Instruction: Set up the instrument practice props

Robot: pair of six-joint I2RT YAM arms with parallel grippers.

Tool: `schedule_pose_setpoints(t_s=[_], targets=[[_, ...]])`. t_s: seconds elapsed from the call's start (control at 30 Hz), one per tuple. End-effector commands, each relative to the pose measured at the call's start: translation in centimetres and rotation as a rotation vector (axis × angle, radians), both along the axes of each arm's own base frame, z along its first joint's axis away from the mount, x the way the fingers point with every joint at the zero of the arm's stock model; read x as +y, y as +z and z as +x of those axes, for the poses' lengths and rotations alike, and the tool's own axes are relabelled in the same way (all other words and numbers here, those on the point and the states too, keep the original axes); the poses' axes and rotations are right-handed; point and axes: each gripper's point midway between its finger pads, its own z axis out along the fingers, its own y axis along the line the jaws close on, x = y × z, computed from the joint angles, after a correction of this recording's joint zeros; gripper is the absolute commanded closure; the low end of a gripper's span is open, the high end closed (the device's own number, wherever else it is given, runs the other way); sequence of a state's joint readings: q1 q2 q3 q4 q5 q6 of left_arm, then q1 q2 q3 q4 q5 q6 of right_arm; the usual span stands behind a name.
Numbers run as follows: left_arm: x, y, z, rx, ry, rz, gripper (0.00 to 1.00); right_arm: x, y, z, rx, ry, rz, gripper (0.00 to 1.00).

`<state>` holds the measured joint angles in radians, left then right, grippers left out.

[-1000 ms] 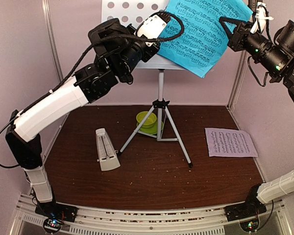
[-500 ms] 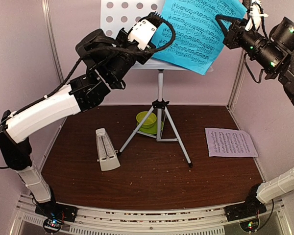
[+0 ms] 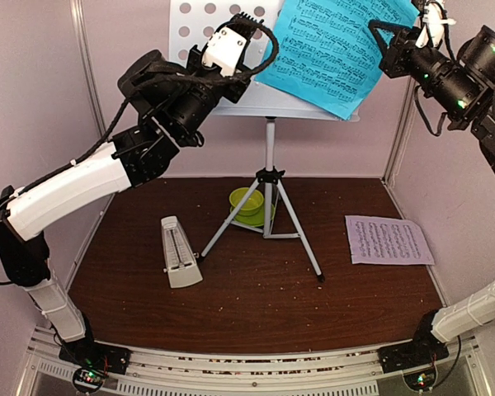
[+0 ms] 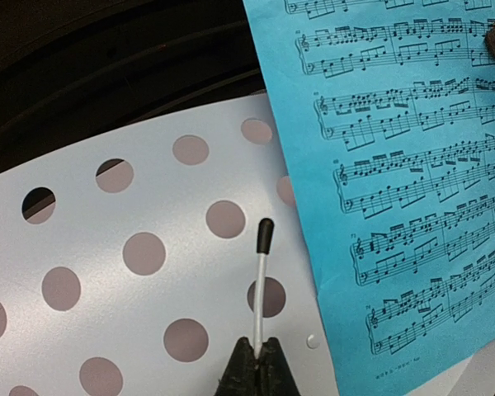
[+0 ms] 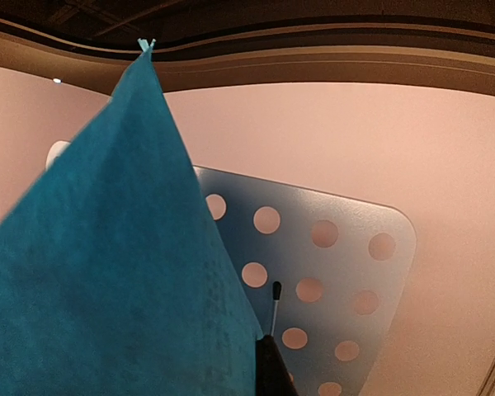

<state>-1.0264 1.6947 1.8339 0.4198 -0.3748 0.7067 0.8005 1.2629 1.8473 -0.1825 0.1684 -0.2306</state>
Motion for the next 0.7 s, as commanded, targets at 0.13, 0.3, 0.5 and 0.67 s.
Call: schedule_pose_setpoints(t_s=[0.13,0.3,0.5,0.67], targets=[[0.9,3.5,-2.3,-0.135,-0.063,-0.059,1.0,-0.1,1.0,-0.5,-0.051,0.002,-0.034,1.0],[-0.1,2.6,-2.8,-0.152,-0.099,-0.003,1.0,2.1,1.9,-0.2,-0.115,0.066,-0.082,1.0],[-0.6,2.0,-3.0,-0.141,-0.126,0.021,1.0,5.3,2.6,0.3,-0.195,0.141,-0.166,1.0],[-1.0,1.6,-3.1,-0.139,-0.147,0.047,1.0,6.5,4.4,0.5,-0.268,0.155,-0.163,1.0]])
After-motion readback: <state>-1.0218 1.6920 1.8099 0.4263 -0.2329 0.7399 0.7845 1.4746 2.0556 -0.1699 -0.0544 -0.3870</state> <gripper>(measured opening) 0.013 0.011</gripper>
